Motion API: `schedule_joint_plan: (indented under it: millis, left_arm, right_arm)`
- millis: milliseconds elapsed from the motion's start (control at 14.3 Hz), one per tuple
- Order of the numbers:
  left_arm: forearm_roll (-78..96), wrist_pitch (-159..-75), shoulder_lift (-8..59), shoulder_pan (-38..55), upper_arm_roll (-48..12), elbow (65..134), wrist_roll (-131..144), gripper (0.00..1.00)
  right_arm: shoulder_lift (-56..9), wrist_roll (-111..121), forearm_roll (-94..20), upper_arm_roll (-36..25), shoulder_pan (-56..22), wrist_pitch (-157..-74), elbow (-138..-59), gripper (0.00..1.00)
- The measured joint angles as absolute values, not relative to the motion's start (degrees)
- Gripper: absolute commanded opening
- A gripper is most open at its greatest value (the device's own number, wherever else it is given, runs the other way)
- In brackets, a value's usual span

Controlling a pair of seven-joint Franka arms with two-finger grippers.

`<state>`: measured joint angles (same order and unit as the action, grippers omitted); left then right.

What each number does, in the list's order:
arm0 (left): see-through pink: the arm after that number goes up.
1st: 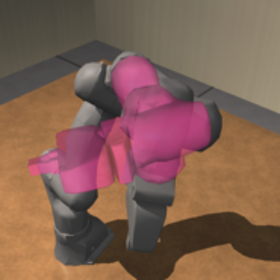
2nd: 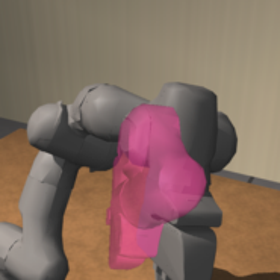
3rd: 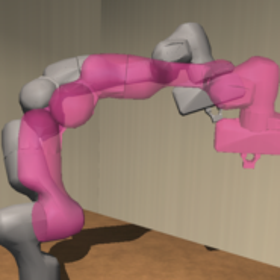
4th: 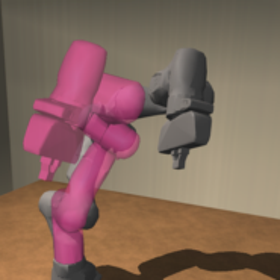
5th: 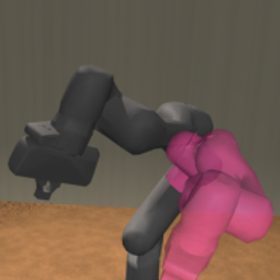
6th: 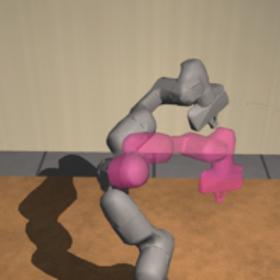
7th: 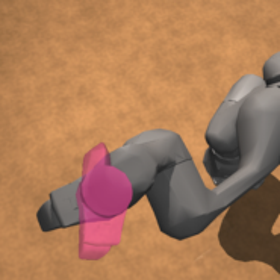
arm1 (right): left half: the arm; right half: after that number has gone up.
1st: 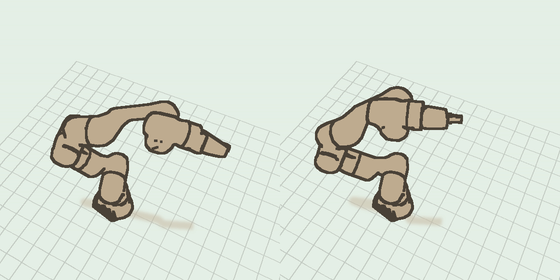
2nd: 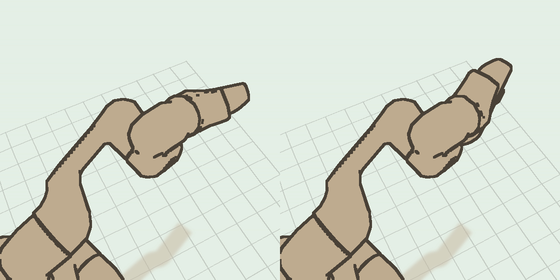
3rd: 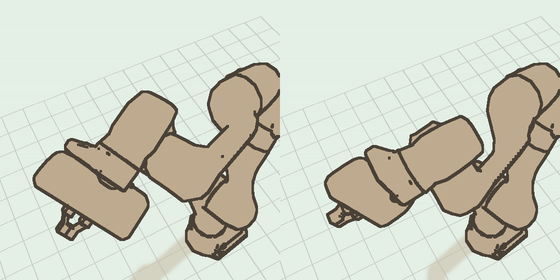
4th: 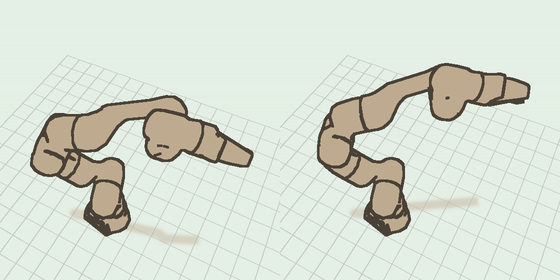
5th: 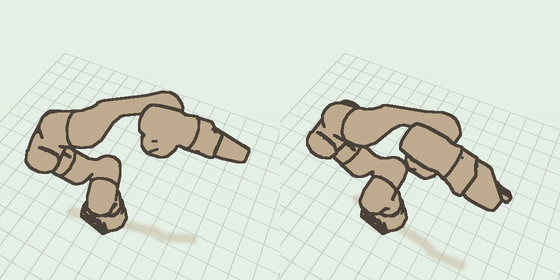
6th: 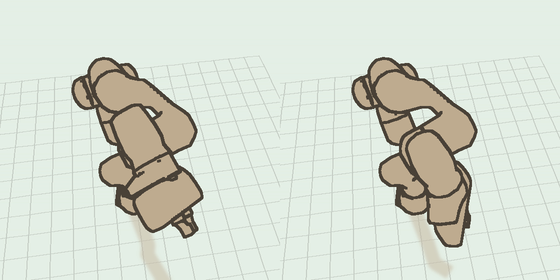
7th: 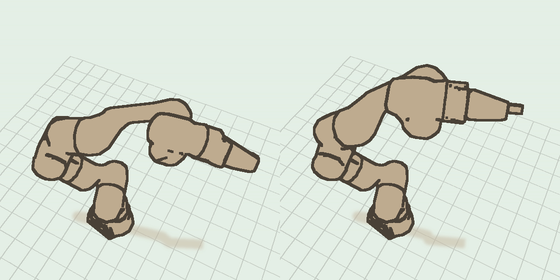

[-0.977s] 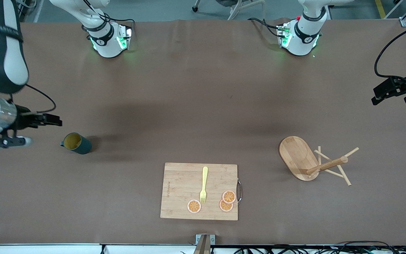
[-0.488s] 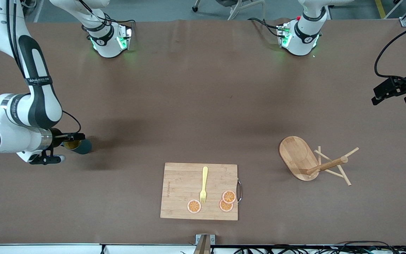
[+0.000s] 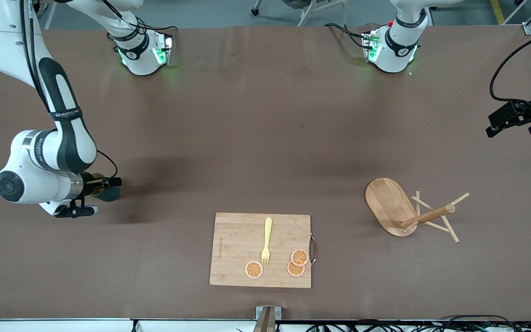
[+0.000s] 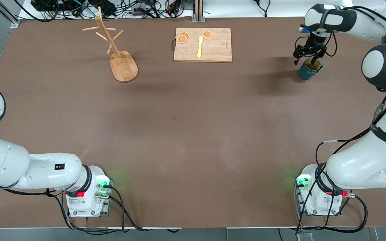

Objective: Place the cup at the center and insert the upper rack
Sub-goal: 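Reach down to the teal mug and grasp its rim with the right gripper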

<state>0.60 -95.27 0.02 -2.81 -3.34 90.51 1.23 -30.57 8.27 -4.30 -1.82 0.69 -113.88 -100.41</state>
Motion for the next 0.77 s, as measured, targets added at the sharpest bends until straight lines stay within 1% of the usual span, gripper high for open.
schedule_joint_plan:
  millis: [70,209,279,349,767]
  left_arm:
    - [0.6,-95.27,0.02,-2.82,-3.34,90.51,1.23,1.0]
    - [0.6,-95.27,0.02,-2.83,-3.34,90.51,1.23,1.0]
    - [0.6,-95.27,0.02,-2.83,-3.34,90.51,1.23,1.0]
    - [0.6,-95.27,0.02,-2.83,-3.34,90.51,1.23,1.0]
    - [0.6,-95.27,-0.12,-2.72,-3.5,89.67,1.23,1.0]
  right_arm:
    - [-31.21,8.28,-4.3,-1.82,0.53,-114.5,-100.42,0.68]
    - [-32.0,8.28,-4.3,-1.82,0.33,-115.36,-100.41,0.2]
    - [-32.17,8.28,-4.3,-1.82,0.28,-115.39,-100.41,0.03]
    - [-32.19,8.28,-4.3,-1.82,0.24,-115.16,-100.4,0.0]
    - [-32.15,8.26,-4.29,-1.81,-0.58,-113.93,-100.08,0.0]
